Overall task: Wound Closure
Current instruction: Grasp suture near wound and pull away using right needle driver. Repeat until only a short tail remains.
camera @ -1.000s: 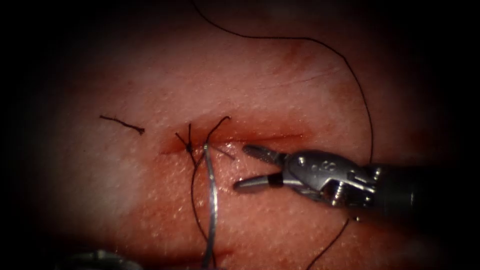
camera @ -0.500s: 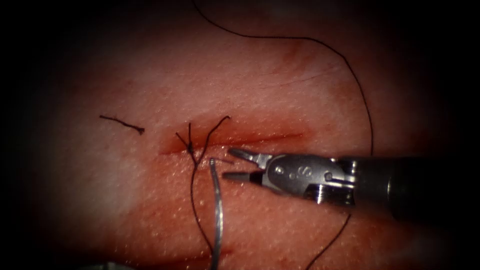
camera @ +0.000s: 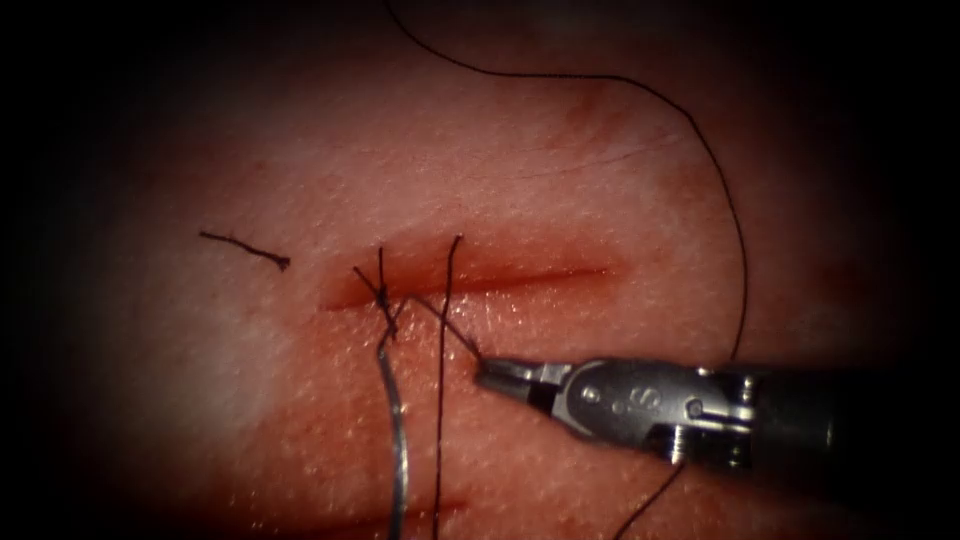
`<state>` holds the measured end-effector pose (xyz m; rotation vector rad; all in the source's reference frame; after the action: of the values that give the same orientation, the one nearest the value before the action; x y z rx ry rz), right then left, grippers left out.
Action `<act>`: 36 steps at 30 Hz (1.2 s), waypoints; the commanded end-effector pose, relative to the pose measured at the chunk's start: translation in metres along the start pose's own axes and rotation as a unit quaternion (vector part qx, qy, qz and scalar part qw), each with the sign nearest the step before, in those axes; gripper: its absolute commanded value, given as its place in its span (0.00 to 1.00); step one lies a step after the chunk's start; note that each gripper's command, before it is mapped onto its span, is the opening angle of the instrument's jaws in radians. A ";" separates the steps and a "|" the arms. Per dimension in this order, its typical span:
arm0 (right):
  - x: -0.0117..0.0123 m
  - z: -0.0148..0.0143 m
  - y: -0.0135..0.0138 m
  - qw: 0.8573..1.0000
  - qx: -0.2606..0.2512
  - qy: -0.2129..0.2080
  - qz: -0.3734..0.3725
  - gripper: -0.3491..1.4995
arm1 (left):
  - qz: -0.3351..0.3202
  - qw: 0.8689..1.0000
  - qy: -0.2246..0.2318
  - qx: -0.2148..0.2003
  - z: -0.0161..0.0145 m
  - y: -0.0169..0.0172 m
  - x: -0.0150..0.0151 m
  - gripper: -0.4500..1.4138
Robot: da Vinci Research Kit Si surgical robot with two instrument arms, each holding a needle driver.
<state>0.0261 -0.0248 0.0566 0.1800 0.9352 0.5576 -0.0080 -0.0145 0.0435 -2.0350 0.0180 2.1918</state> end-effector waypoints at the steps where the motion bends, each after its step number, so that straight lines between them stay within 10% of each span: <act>1: 0.0004 -0.0004 -0.0026 1.000 0.020 -0.004 0.006 0.00 | 0.004 1.000 -0.005 0.008 0.0004 0.0005 -0.0011 0.00; 13: 0.0047 -0.0020 -0.0131 0.993 0.115 0.025 -0.011 0.04 | 0.016 0.995 -0.043 0.093 -0.0019 0.0036 -0.0060 0.00; 15: 0.0055 -0.0016 -0.0108 0.992 0.105 0.063 -0.029 0.83 | 0.007 0.990 -0.060 0.124 -0.0050 0.0022 -0.0050 0.00; 18: 0.0062 -0.0024 -0.0076 0.991 0.078 0.103 -0.031 0.96 | 0.017 0.983 -0.073 0.169 -0.0091 -0.0003 -0.0033 0.00; 26: 0.0076 -0.0023 0.0000 0.991 0.046 0.103 -0.073 0.90 | 0.026 0.968 -0.097 0.232 -0.0130 -0.0047 -0.0029 0.00; 36: 0.0011 0.0046 0.0058 0.990 0.069 0.022 -0.118 0.84 | 0.033 0.969 -0.090 0.227 -0.0119 -0.0045 -0.0038 0.00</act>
<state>0.0275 -0.0191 0.0602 0.1811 1.0184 0.2762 0.0052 -0.0118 0.0463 -1.6020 0.5229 2.1500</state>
